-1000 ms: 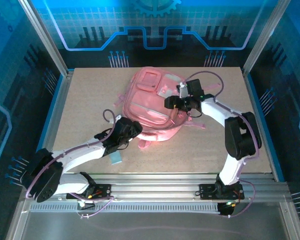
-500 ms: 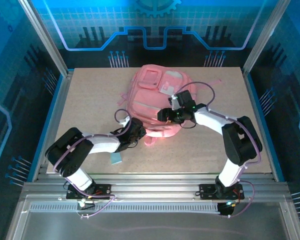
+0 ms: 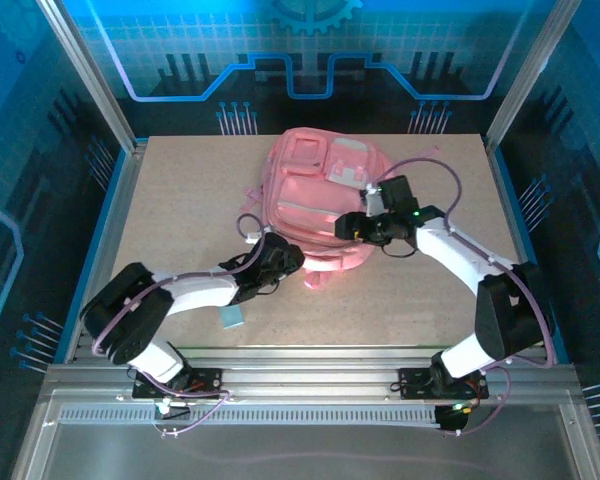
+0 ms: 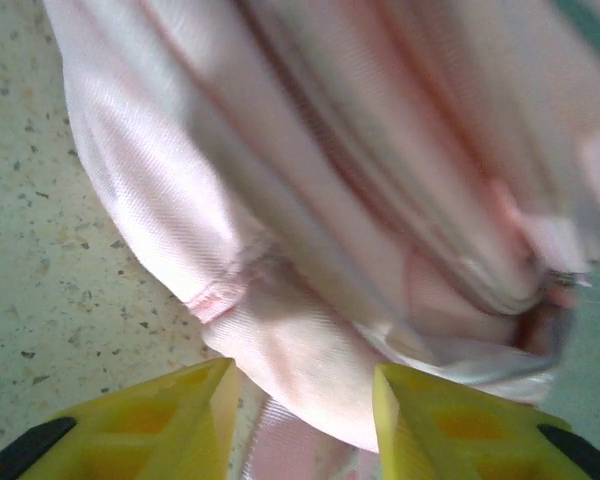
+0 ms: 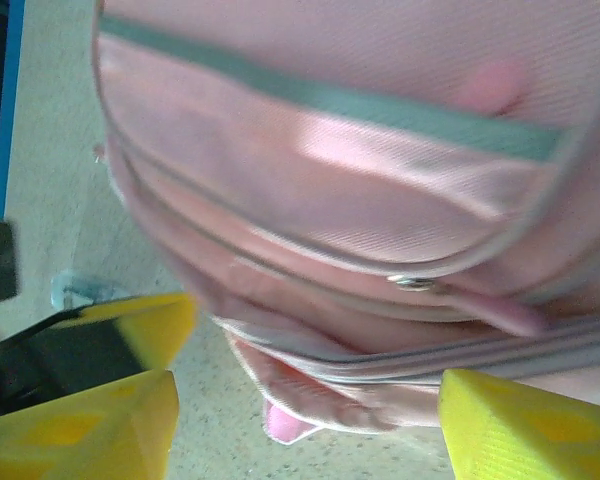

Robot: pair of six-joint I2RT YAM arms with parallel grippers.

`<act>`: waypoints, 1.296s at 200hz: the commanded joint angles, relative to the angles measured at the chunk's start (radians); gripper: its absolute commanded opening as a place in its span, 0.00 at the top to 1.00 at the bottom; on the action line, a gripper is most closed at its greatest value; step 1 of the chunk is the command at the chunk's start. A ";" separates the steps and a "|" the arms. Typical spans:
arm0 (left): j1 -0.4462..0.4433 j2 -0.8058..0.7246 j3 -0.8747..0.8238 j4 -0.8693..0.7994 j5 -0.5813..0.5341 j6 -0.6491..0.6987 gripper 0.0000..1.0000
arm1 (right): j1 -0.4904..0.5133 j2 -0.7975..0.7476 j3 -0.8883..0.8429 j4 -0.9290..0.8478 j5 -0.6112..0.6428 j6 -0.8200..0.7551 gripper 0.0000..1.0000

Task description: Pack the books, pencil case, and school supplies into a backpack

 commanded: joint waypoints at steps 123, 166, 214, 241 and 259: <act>-0.090 0.079 0.310 -0.153 0.140 0.262 0.40 | -0.097 0.253 0.058 0.208 -0.014 0.071 0.53; -0.106 0.154 0.374 -0.171 0.133 0.278 0.39 | -0.096 0.264 0.067 0.273 -0.138 0.158 1.00; -0.113 0.178 0.429 -0.241 0.084 0.309 0.36 | -0.101 0.167 0.091 0.276 -0.167 0.226 1.00; -0.113 0.181 0.443 -0.275 0.041 0.294 0.34 | -0.093 0.119 0.101 0.254 -0.141 0.224 1.00; -0.113 0.197 0.452 -0.274 0.016 0.258 0.33 | -0.089 0.114 0.096 0.264 -0.138 0.240 1.00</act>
